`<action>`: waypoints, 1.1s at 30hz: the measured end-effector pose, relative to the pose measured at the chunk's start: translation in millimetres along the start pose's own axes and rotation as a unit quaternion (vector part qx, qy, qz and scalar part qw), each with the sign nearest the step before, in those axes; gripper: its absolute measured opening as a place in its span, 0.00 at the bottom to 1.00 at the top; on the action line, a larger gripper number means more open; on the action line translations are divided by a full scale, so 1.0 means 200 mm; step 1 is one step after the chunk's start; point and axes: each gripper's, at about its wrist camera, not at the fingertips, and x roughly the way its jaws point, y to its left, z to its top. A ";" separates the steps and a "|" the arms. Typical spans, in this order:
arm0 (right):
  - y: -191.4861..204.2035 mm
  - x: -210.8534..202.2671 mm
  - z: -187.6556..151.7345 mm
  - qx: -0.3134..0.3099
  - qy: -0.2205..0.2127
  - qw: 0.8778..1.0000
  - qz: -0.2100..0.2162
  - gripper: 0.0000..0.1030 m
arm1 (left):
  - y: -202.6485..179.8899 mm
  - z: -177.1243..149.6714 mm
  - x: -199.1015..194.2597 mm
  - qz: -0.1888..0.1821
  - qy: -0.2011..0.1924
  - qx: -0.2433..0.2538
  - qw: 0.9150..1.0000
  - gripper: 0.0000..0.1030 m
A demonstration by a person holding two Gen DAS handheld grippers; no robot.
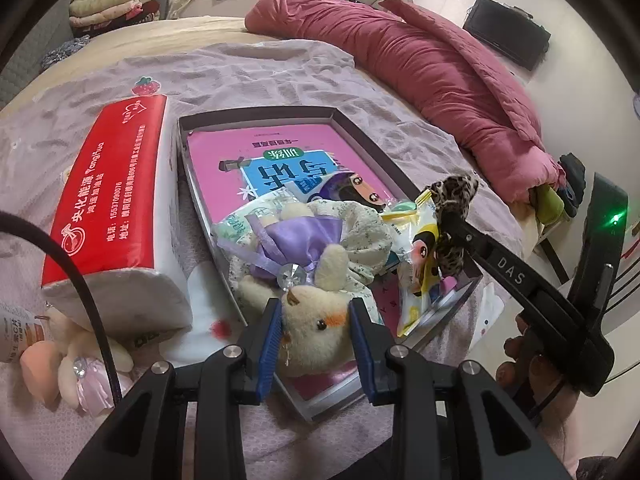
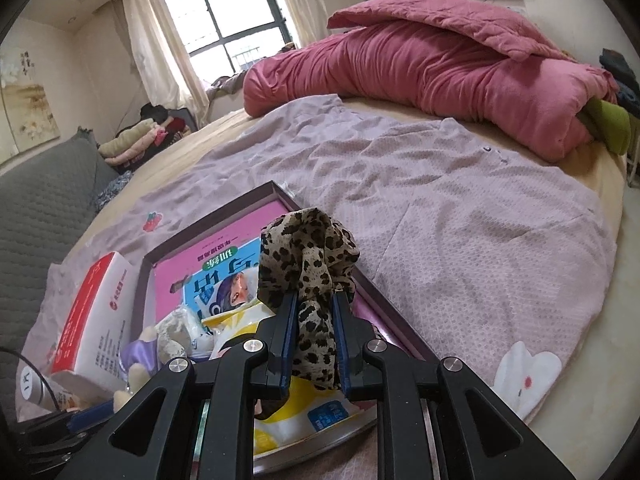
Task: Organize soft objects
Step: 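Lower and release the leopard plush with the right tool while the left tool releases the bear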
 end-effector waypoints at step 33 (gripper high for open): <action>0.00 -0.16 -0.04 -0.014 -0.024 1.000 0.002 0.57 | 0.08 0.01 0.02 -0.038 -0.001 -0.038 0.999 0.37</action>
